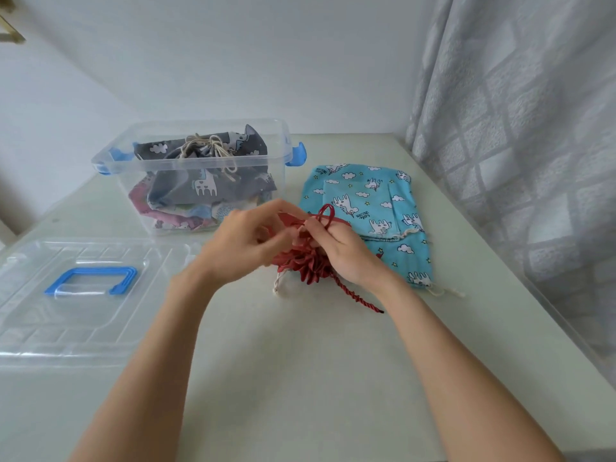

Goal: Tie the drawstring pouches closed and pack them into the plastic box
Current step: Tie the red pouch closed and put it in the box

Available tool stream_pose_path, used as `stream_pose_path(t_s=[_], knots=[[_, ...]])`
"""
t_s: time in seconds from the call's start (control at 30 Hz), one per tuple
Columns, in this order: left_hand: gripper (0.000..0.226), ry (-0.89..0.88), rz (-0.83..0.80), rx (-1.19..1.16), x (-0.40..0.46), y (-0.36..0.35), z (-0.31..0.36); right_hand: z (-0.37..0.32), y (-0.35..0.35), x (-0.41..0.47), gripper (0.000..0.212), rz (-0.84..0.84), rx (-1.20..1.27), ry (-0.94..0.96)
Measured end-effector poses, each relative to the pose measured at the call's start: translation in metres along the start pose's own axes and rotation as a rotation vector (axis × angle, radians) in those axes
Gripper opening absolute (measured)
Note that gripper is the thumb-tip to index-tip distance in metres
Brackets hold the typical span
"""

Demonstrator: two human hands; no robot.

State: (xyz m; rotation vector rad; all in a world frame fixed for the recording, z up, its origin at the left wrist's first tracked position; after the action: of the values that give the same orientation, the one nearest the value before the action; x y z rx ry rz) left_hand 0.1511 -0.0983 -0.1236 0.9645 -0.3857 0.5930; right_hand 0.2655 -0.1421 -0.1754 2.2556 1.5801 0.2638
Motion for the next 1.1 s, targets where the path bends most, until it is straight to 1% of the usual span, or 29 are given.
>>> stream_pose_path(t_s=[0.03,0.07,0.1,0.13,0.17,0.23,0.27,0.33,0.37,0.4,0.43,0.47,0.5,0.53,0.57,0.63,0.67,0.73,0.8,0.9,1.0,1.03,1.07,1.1], knots=[[0.009,0.051,0.105,-0.025,-0.004,0.007,-0.008,0.001,0.002,0.001,0.037,0.004,0.029,-0.014],[0.005,0.097,0.199,0.001,-0.007,0.013,-0.015,0.001,0.004,0.001,0.032,-0.003,0.049,-0.02],[0.004,0.125,0.252,0.054,-0.009,0.016,-0.02,0.001,0.005,0.001,0.031,-0.005,0.059,-0.016],[0.002,0.134,0.272,0.085,-0.01,0.017,-0.023,0.0,0.006,0.001,0.031,0.001,0.053,0.005],[0.004,0.14,0.275,0.071,-0.01,0.015,-0.025,-0.002,0.005,0.0,0.037,0.006,0.045,0.031],[0.013,0.147,0.24,-0.006,-0.009,0.008,-0.026,-0.002,0.001,0.001,0.067,0.002,-0.003,0.043],[0.014,0.138,0.216,-0.001,-0.008,0.004,-0.025,-0.002,0.001,0.0,0.077,-0.003,-0.02,0.049],[0.008,0.114,0.206,0.064,-0.008,0.003,-0.021,0.001,-0.001,0.003,0.086,-0.012,0.01,0.07],[0.007,0.106,0.231,0.074,-0.008,0.005,-0.019,0.0,-0.003,0.003,0.092,-0.036,-0.006,0.06],[0.01,0.103,0.267,0.064,-0.008,0.008,-0.019,0.0,-0.003,0.003,0.091,-0.054,-0.007,0.051],[0.012,0.105,0.302,0.044,-0.009,0.011,-0.019,0.001,-0.003,0.004,0.079,-0.069,-0.007,0.035],[0.013,0.113,0.324,0.025,-0.009,0.013,-0.02,0.001,-0.002,0.004,0.058,-0.079,0.004,0.028],[0.012,0.121,0.323,0.008,-0.009,0.012,-0.02,0.001,-0.003,0.001,0.042,-0.095,0.01,0.018],[0.009,0.123,0.293,-0.009,-0.008,0.009,-0.019,0.0,-0.003,0.0,0.037,-0.107,0.028,0.005],[0.008,0.123,0.255,-0.028,-0.008,0.005,-0.018,0.0,-0.002,-0.002,0.039,-0.108,0.041,0.002],[0.016,0.089,0.2,-0.018,-0.006,-0.002,-0.015,-0.002,-0.001,-0.002,0.056,-0.085,0.051,0.032],[0.014,0.059,0.196,0.023,-0.006,-0.002,-0.013,-0.003,-0.002,-0.003,0.06,-0.079,0.041,0.035],[0.008,0.018,0.224,0.079,-0.007,0.001,-0.009,-0.002,-0.002,-0.002,0.063,-0.069,0.043,0.008],[0.006,0.012,0.26,0.079,-0.008,0.004,-0.009,-0.003,-0.003,-0.003,0.055,-0.08,0.068,-0.022],[0.006,0.01,0.295,0.056,-0.009,0.006,-0.006,0.001,-0.003,0.0,0.036,-0.095,0.102,-0.042],[0.009,0.08,0.35,-0.101,-0.01,0.003,-0.009,0.0,-0.003,0.0,0.025,-0.096,0.158,-0.054],[0.013,0.122,0.377,-0.188,-0.011,0.001,-0.011,0.0,-0.002,-0.001,0.025,-0.086,0.188,-0.055],[0.021,0.159,0.404,-0.265,-0.012,-0.001,-0.013,0.0,0.0,-0.001,0.026,-0.069,0.213,-0.054],[0.033,0.193,0.422,-0.32,-0.012,-0.004,-0.015,0.0,0.001,-0.001,0.029,-0.049,0.226,-0.052]])
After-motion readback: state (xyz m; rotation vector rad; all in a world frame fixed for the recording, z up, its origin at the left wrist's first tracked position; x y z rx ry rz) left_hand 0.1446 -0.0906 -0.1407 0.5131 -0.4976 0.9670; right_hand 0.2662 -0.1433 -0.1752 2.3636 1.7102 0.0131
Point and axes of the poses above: each hand's wrist, its own x-axis towards the middle knuckle, its own y-axis out of the back of the hand, z = x × y, the point moved 8 cm from there along x, towards the middle knuckle, and after that the axes turned 14 degrees about -y, right-handed, at the moved point
